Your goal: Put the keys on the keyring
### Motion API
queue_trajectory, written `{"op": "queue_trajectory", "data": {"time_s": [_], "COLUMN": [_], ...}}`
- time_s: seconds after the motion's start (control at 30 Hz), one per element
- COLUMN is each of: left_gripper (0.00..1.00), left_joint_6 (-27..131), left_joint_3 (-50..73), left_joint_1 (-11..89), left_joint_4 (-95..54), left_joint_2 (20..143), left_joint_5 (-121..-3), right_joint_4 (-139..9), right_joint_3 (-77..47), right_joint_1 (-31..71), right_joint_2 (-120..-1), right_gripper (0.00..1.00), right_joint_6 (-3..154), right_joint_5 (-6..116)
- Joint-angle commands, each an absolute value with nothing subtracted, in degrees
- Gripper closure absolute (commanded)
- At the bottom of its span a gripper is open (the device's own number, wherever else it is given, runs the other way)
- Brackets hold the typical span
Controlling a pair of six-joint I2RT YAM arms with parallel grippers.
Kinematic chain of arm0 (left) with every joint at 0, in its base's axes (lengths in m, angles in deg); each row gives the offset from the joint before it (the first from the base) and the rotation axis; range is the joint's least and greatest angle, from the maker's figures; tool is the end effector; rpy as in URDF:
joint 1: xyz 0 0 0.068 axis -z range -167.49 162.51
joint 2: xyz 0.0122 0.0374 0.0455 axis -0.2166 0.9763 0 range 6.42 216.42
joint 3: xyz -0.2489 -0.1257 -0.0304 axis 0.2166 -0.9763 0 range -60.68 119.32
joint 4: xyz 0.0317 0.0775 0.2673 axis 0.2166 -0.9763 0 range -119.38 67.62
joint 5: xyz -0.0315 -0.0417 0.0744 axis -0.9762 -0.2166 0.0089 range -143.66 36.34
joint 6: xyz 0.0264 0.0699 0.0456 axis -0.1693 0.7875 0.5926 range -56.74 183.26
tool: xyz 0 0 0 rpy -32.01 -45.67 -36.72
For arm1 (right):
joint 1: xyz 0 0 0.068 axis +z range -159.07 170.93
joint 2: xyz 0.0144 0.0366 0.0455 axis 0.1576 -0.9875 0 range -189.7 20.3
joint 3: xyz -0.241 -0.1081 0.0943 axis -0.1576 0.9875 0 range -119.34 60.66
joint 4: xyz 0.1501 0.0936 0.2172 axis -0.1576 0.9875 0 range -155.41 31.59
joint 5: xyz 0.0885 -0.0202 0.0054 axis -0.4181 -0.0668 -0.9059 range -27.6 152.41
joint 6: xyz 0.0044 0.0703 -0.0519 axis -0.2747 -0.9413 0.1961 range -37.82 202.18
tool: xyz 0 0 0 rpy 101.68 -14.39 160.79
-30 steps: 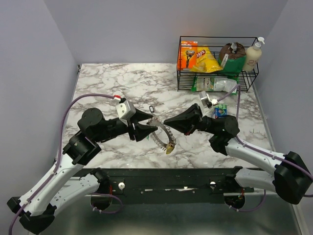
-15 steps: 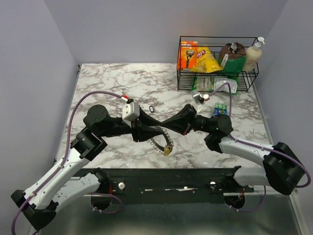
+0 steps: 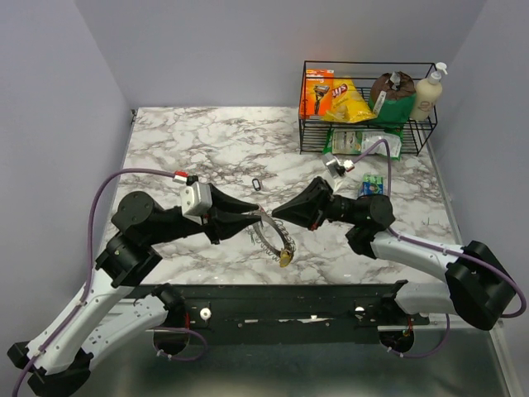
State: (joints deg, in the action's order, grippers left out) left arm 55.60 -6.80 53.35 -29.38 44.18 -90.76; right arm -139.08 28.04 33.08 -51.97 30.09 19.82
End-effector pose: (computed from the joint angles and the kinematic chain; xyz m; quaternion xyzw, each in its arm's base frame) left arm 0.1033 -0.1512 0.4327 0.4076 0.5202 -0.4845 0.5732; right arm 0.1783 0.2321 0.3231 -0.2816 0.4634 0.7189 0.4350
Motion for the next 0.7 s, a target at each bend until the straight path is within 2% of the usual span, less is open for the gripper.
{"op": "queue_trajectory", "data": {"time_s": [0.0, 0.27, 0.53, 0.67], "left_gripper": [0.67, 0.66, 0.67, 0.62], "left_joint_6": [56.58, 55.79, 53.42, 52.19], "left_joint_3": [-5.84, -7.33, -8.56, -7.95], "left_joint_1": [53.03, 52.77, 52.68, 52.68], "left_joint_4": [-33.19, -32.75, -28.98, -27.48], "left_joint_2": [45.89, 46.77, 48.61, 50.28], "left_joint_5": [-89.25, -87.67, -91.97, -94.61], "right_joint_4": [-160.42, -159.54, -158.13, -156.99], "right_joint_3": [26.03, 26.29, 26.56, 26.82], "right_joint_1": [33.03, 33.03, 33.03, 33.03], "right_joint_2": [-50.19, -48.78, -47.99, -47.99], "right_gripper": [0.99, 0.99, 0.99, 0.99], "right_joint_6": [29.89, 30.24, 31.38, 32.17], "right_joint_5": [18.90, 18.81, 18.72, 18.72]}}
